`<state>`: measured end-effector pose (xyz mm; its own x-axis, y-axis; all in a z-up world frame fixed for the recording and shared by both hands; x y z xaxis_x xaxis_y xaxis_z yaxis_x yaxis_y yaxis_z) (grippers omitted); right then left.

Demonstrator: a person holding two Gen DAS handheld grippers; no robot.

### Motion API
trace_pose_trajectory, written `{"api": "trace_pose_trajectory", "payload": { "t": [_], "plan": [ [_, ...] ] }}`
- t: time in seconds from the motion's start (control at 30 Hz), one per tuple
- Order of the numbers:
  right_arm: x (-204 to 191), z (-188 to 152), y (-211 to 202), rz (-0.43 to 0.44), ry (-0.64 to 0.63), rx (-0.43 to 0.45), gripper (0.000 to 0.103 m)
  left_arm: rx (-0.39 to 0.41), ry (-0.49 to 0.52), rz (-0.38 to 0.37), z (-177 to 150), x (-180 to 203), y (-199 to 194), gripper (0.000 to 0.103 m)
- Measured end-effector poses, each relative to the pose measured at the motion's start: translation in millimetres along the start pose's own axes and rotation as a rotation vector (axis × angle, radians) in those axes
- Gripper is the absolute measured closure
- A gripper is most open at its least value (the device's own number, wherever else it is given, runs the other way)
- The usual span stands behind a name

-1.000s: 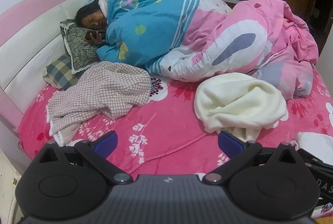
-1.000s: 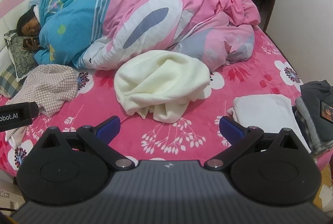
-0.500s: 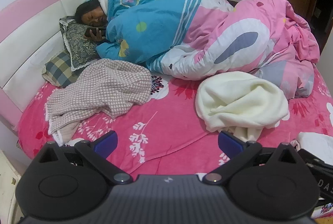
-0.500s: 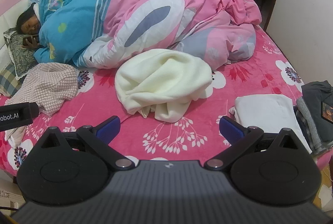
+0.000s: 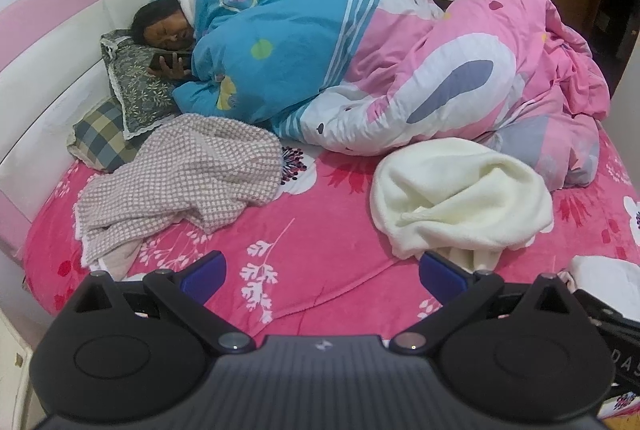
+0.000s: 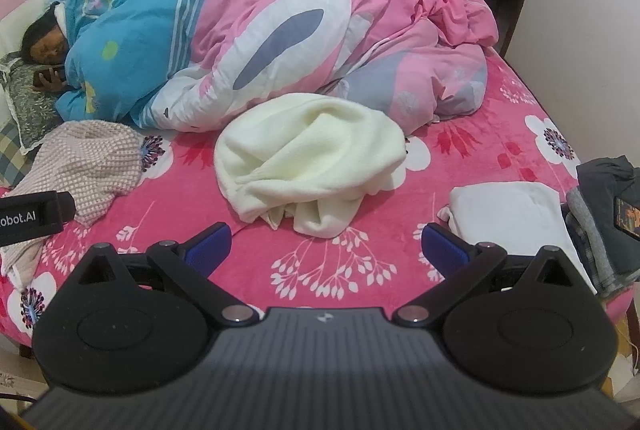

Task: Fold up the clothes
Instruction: 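Move both grippers toward the crumpled cream fleece garment on the bed, then grasp the cream fleece edge with the left gripper while the right gripper grasps another edge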

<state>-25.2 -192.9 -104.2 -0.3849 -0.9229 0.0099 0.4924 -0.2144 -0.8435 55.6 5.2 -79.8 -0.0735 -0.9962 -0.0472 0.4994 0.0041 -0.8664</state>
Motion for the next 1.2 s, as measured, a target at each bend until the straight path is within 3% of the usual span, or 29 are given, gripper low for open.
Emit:
{"api": "trace_pose_trajectory", "payload": {
  "t": [0.3, 0.53, 0.73, 0.9, 1.07, 1.2],
  "plan": [
    [-9.6, 3.9, 10.0, -0.012, 0.056, -0.013, 0.001, -0.008, 0.069, -0.056, 18.1, -6.6, 21.5, 0.000],
    [-10.1, -14.1, 10.4, -0.042, 0.115, -0.004, 0.001, 0.016, 0.191, -0.177, 25.2, 1.0, 43.9, 0.000],
    [-0.2, -20.7, 18.1, -0.025, 0.101, 0.001, 0.001, 0.032, 0.161, -0.287, 34.7, 13.6, 62.4, 0.000],
    [20.1, -8.5, 47.4, 0.040, 0.064, 0.009, 0.001, 0.025, 0.124, -0.242, 42.3, 26.3, 77.8, 0.000],
    [56.2, 7.1, 99.4, 0.101, 0.082, -0.069, 0.001, 0.018, 0.090, -0.156, 44.9, 44.8, 100.3, 0.000],
    [92.1, 15.1, 160.7, 0.191, 0.111, -0.144, 0.001, 0.050, 0.155, -0.050, 36.2, 78.9, 135.6, 0.000]
  ]
}}
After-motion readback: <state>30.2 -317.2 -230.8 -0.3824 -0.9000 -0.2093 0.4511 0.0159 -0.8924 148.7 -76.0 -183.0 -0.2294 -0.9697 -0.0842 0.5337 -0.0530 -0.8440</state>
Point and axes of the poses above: each gripper's, at about its wrist camera, not at the fingertips, and y roughly the way its jaws point, x to its right, z to its top, the point moved 5 cm from there along y, roughly the way its jaws point, and after that the axes turned 8 degrees about -x, right-handed, at the moved point
